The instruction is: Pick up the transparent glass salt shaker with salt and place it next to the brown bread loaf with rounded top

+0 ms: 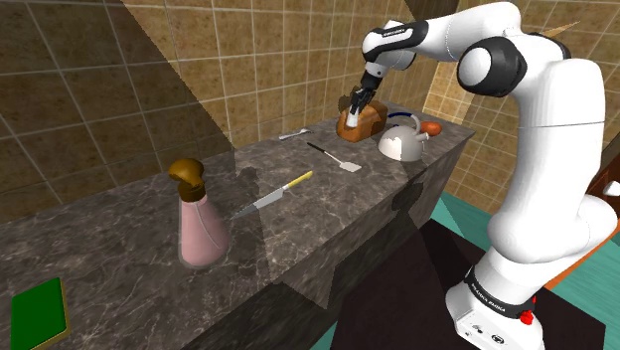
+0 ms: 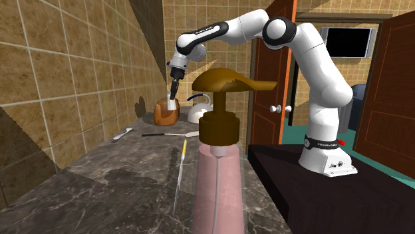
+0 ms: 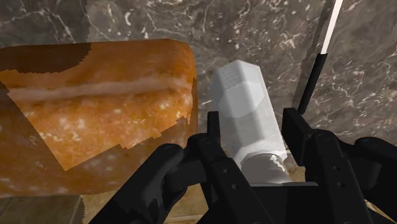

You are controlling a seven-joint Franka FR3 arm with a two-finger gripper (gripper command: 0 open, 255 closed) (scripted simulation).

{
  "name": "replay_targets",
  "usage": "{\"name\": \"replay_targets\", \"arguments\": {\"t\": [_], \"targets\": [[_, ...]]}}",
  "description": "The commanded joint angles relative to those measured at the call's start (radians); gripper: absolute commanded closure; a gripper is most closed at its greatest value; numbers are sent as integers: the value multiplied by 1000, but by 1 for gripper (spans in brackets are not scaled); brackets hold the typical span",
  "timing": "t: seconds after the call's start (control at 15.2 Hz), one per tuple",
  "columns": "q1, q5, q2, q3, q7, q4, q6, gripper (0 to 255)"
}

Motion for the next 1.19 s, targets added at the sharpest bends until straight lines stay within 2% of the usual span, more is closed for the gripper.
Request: {"name": "replay_targets", "arguments": {"t": [0.0, 1.12], "targets": [[-1, 3, 8, 1, -7, -14, 22, 255], [-2, 29, 75, 12, -54, -124, 194, 255]]}}
